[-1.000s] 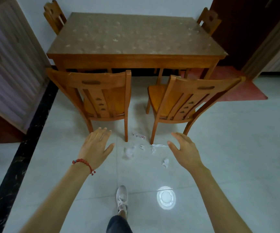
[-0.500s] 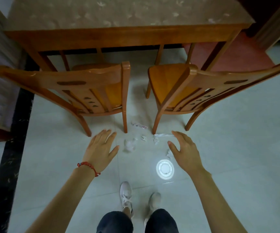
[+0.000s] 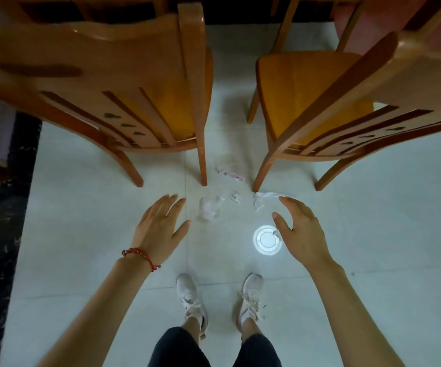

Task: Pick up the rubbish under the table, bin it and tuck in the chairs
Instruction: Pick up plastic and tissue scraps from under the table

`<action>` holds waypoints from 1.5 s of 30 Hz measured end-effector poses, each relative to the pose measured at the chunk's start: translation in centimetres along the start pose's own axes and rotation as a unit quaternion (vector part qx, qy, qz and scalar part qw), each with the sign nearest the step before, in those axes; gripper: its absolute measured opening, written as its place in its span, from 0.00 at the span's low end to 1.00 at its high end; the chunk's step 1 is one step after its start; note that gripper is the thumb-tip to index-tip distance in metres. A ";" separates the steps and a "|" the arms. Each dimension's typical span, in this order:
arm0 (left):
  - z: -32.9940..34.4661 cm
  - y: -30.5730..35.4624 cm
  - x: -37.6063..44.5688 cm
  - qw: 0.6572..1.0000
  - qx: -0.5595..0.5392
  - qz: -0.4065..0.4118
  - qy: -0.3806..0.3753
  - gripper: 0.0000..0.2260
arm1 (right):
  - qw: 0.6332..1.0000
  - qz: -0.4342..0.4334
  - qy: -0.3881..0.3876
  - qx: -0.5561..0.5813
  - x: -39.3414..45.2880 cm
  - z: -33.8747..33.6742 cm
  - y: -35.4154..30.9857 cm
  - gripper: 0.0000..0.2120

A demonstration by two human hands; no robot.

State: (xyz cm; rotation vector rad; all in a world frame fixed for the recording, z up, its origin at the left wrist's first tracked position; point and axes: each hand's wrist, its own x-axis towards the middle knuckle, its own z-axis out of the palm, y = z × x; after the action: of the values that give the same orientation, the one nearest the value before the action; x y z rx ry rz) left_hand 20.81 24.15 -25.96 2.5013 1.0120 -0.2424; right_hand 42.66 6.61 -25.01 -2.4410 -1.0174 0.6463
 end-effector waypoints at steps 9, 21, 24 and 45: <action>13.0 -2.7 7.4 0.998 -0.053 -0.040 -0.003 0.23 | 0.999 -0.019 -0.026 -0.010 7.0 10.7 8.5 0.21; 32.8 -10.4 18.4 0.996 -0.065 -0.058 0.035 0.23 | 0.998 -0.060 -0.028 -0.022 17.2 27.7 20.3 0.21; 36.8 -11.9 20.8 0.990 -0.105 -0.079 0.052 0.25 | 0.998 -0.064 -0.022 -0.010 19.2 31.3 22.9 0.21; 49.8 -17.6 31.2 0.934 -0.236 -0.265 -0.036 0.23 | 0.997 -0.082 -0.006 0.017 23.5 42.0 30.0 0.20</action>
State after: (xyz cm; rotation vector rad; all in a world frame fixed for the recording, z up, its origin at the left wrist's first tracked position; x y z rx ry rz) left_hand 30.90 32.34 -85.87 1.7470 1.4979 -0.2140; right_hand 50.18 12.73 -80.84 -2.2985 -1.1866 0.6179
